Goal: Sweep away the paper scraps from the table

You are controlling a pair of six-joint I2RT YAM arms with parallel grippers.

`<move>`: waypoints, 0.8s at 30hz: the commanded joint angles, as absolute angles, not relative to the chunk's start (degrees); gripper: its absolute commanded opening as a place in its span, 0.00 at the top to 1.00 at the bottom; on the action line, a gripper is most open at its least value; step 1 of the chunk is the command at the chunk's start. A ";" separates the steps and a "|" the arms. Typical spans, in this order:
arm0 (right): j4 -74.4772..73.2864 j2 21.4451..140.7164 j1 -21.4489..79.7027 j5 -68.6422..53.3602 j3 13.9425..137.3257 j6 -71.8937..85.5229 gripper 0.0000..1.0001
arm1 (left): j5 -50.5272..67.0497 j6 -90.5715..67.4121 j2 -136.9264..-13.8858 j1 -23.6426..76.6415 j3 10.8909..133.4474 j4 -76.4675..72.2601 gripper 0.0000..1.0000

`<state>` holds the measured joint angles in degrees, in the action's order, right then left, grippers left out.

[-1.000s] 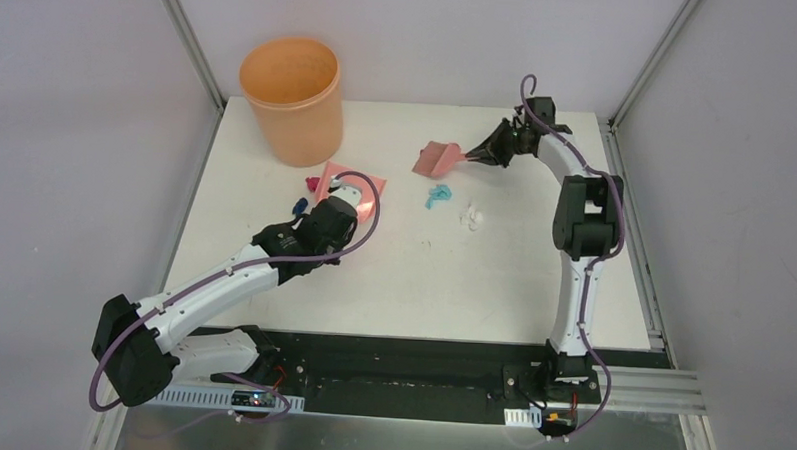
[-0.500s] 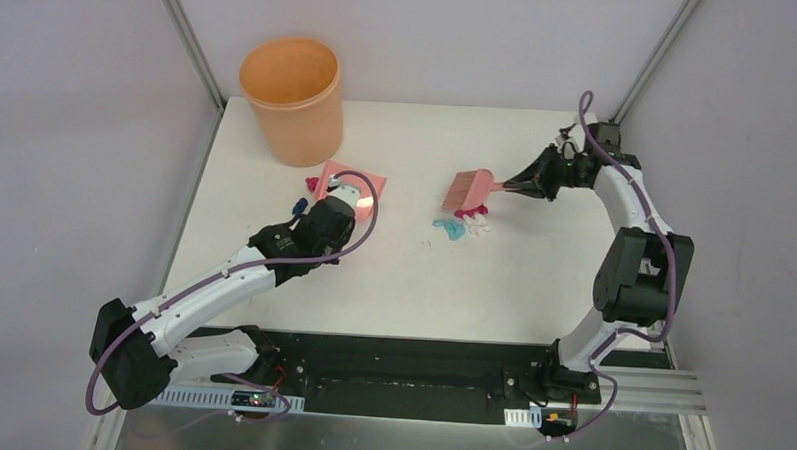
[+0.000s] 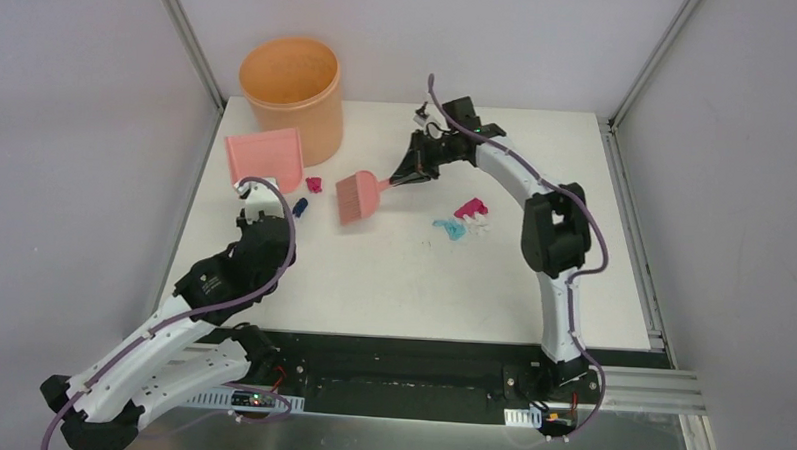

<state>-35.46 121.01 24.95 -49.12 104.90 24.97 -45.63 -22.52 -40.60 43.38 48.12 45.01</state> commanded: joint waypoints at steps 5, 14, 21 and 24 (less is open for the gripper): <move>-17.64 139.69 30.60 -53.52 123.40 42.63 1.00 | -52.31 -21.75 -42.48 42.76 46.50 43.29 1.00; -10.36 145.73 33.46 -51.40 127.32 50.30 1.00 | -46.35 -18.28 -49.80 42.80 47.51 40.14 1.00; -14.67 145.79 34.19 -45.83 125.56 51.35 1.00 | -45.24 -17.67 -50.57 42.76 47.40 39.50 1.00; -20.74 143.26 33.81 -40.81 122.73 50.31 1.00 | -44.71 -17.51 -50.83 42.80 47.37 39.25 1.00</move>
<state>-15.38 146.67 33.98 -47.29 124.27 49.80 -45.74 -18.61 -50.70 43.38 46.85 41.91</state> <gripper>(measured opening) 0.081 0.289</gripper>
